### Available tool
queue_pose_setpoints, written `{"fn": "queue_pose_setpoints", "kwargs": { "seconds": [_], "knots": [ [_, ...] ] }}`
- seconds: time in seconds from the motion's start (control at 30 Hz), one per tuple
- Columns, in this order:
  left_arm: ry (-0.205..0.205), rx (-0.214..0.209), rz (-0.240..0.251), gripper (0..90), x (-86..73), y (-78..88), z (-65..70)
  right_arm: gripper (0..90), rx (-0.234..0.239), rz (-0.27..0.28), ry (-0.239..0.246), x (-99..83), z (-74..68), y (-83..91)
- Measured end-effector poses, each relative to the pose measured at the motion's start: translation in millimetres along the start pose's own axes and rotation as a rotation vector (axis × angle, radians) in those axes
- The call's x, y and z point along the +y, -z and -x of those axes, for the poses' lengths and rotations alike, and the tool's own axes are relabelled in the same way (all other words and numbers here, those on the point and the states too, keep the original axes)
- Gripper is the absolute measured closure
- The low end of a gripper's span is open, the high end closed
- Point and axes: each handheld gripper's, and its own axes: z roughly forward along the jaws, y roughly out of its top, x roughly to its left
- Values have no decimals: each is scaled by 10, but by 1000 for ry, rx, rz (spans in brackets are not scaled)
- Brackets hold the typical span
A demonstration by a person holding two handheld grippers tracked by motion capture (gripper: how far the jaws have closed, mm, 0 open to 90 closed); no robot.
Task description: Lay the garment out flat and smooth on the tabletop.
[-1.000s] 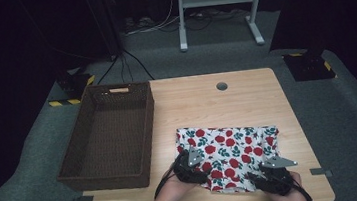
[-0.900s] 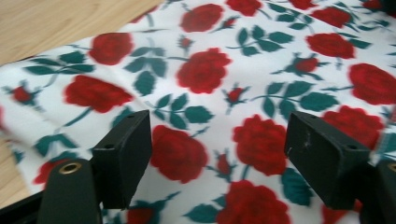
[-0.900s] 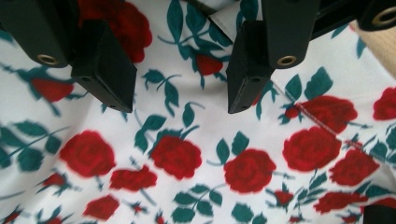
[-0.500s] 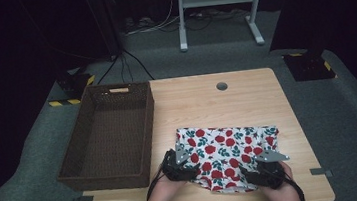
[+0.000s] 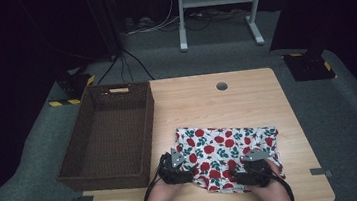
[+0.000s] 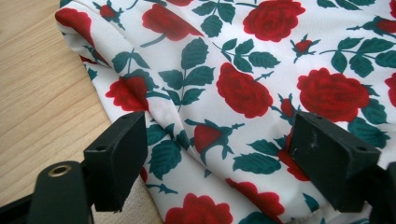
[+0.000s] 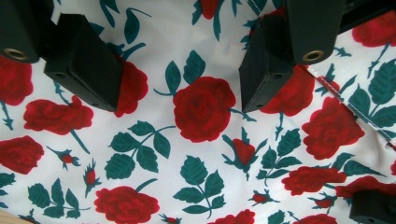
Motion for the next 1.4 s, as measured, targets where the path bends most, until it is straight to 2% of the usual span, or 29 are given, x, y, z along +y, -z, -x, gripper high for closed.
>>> {"fn": "queue_pose_setpoints", "kwargs": {
  "seconds": [0.1,0.23,0.47,1.4],
  "knots": [
    [7,-21,-6,199,5,-9,-27,298,-2,2,7,-10,4,5],
    [-2,-34,-11,192,20,-22,-34,298,-8,6,7,-31,13,19],
    [-27,-66,-13,192,63,-67,21,295,-18,11,0,-86,92,68],
    [-156,-210,-9,190,332,-341,481,268,-132,21,-116,-431,532,396]
  ]
}}
